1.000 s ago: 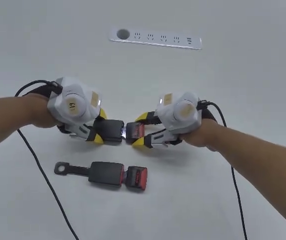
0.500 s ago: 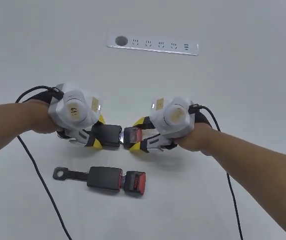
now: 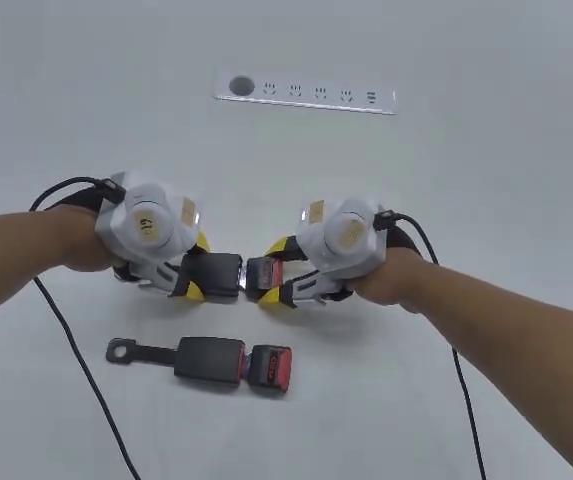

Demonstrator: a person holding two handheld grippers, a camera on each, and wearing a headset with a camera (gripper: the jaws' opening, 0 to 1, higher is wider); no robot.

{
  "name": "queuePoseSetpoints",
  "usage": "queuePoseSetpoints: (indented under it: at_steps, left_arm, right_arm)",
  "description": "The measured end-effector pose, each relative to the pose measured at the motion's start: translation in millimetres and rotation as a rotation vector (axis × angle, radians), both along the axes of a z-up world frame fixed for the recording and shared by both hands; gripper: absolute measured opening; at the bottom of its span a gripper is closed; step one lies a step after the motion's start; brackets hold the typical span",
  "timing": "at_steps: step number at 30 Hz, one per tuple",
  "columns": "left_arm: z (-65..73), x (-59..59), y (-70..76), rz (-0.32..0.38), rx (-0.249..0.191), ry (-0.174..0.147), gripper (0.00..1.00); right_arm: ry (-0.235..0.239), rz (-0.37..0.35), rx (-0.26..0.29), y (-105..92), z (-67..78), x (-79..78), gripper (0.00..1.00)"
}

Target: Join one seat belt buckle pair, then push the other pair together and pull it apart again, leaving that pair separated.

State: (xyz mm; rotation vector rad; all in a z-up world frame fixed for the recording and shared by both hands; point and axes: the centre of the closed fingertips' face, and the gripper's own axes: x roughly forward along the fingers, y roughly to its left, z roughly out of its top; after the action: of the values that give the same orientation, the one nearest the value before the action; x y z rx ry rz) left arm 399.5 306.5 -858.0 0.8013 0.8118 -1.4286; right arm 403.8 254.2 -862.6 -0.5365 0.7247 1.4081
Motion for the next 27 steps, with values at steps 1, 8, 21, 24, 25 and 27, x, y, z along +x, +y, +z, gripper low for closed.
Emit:
queuePoseSetpoints:
  at_steps: [1, 8, 21, 24, 25, 27]
  left_arm:
    - [0.0, -0.1, 0.1, 0.003, -0.001, 0.001, 0.33]
    - [0.6, -0.7, -0.1, 0.02, -0.012, 0.002, 0.33]
    - [1.6, -1.9, -0.7, 0.009, -0.022, -0.001, 0.33]
    - [1.9, -1.8, -0.9, 0.017, -0.028, 0.0, 0.33]
    - [2.0, -1.8, -0.9, 0.019, -0.031, 0.001, 0.33]
    - [2.0, -1.3, -1.1, 0.027, -0.034, 0.003, 0.33]
  right_arm:
    - [-0.002, 0.001, 0.0, -0.3, 0.0, 0.3, 0.34]
    - [-0.01, 0.008, -0.002, -2.0, 0.2, -0.2, 0.34]
    - [-0.019, 0.03, -0.027, -20.5, 0.3, -0.7, 0.34]
    - [-0.018, 0.031, -0.022, -21.8, 0.4, -0.7, 0.35]
    - [-0.017, 0.029, -0.02, -22.7, 0.5, -0.6, 0.35]
    - [-0.018, 0.026, -0.018, -24.3, 0.9, -1.3, 0.35]
